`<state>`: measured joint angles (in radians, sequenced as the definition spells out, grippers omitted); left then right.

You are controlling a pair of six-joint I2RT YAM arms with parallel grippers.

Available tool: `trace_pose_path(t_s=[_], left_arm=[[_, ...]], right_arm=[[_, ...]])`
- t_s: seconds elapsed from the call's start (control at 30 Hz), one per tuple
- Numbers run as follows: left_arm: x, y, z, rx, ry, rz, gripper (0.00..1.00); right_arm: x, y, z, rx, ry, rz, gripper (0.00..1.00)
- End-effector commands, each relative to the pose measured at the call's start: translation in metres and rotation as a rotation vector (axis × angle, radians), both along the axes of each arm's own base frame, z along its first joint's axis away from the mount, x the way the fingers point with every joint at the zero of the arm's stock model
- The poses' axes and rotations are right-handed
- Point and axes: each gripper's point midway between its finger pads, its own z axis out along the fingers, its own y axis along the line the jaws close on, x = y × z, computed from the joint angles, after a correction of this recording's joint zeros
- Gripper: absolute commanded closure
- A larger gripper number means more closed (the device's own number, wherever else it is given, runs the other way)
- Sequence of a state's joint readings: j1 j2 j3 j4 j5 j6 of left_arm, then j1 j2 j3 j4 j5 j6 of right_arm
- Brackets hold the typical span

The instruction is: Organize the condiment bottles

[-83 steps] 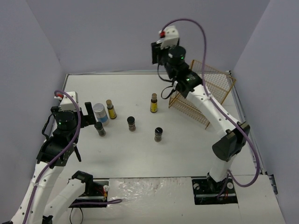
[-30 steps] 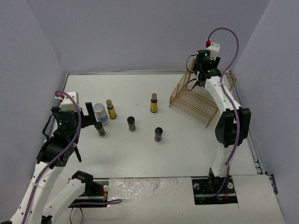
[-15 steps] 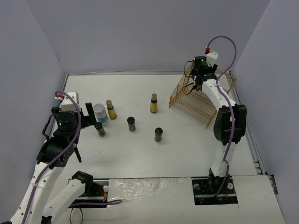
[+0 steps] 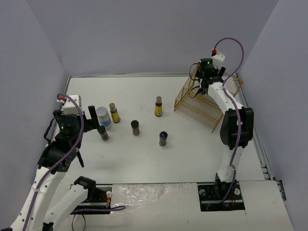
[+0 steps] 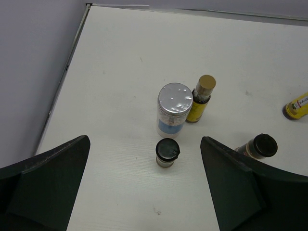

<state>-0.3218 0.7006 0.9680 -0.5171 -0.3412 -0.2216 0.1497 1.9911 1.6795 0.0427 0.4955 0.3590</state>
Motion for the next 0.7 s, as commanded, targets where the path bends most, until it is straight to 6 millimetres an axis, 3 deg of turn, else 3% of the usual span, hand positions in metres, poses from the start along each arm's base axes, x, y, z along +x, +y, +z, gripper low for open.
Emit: trace_pose_path(t_s=[0.0,0.2,0.23,0.33,0.37,0.4,0.53,0.67], left_arm=[[0.01,-0.006,0.013,-0.033,-0.054,-0.002,0.03],[0.016,-0.005,0.003,-0.045,-0.017,0.031,0.03],[0.017,-0.006,-0.001,-0.048,0.003,0.041,0.03],[0.026,-0.011,-0.017,-0.061,0.097,0.056,0.03],[0.029,-0.017,-0.021,-0.076,0.14,0.043,0.03],[0.032,-0.021,-0.025,-0.079,0.172,0.039,0.03],[0.05,-0.026,-0.052,-0.055,0.329,0.068,0.03],[0.071,-0.03,-0.066,-0.097,0.377,0.04,0.03]], right_arm=[[-0.002,-0.005,0.032,0.013,-0.079,-0.01,0.26],[-0.014,0.018,0.092,0.051,-0.172,0.145,0.1],[-0.022,0.023,0.113,0.057,-0.208,0.183,0.08],[-0.045,0.037,0.15,0.066,-0.265,0.294,0.0],[-0.063,0.045,0.174,0.075,-0.31,0.36,0.0],[-0.075,0.049,0.185,0.079,-0.331,0.398,0.0],[-0.128,0.063,0.202,0.092,-0.375,0.519,0.0],[-0.181,0.066,0.196,0.115,-0.398,0.577,0.0]])
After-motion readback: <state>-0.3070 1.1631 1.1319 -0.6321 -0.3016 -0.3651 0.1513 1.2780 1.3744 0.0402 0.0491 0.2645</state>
